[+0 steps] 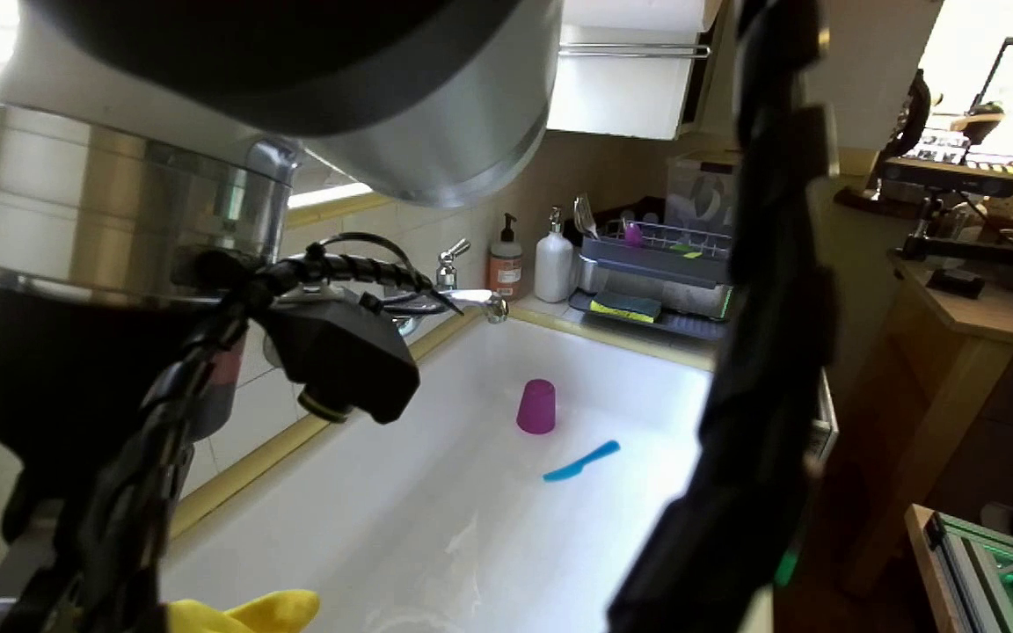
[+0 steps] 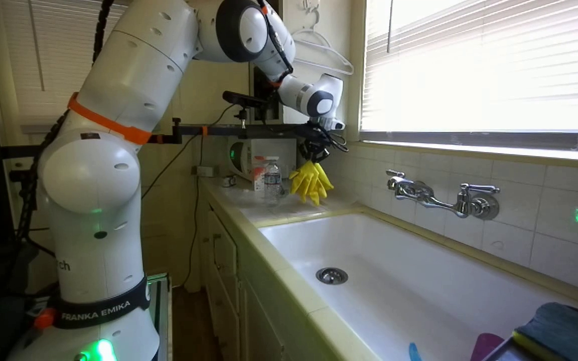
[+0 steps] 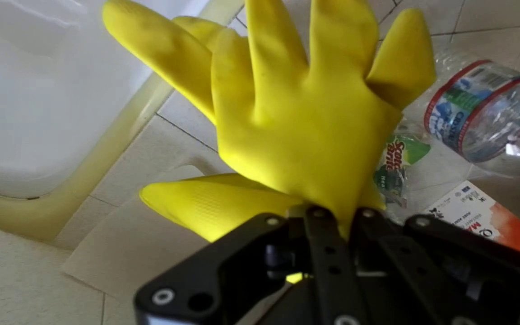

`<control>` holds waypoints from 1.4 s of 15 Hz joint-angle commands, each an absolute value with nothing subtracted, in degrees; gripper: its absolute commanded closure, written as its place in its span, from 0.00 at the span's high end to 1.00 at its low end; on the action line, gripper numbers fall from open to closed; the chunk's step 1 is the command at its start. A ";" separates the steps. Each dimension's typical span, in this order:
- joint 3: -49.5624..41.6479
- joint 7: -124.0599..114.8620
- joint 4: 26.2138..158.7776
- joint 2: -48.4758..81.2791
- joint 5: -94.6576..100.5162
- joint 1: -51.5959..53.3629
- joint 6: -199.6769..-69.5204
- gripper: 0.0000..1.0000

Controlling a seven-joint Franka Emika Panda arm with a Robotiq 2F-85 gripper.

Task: Move the gloves and place them on the counter to the left of the sink

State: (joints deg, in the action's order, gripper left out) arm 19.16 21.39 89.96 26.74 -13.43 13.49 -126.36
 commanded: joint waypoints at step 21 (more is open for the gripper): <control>23.16 23.70 89.92 30.50 -29.67 10.29 -129.70 0.98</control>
State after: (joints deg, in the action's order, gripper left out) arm 22.00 22.66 89.97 29.88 -27.53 11.27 -129.74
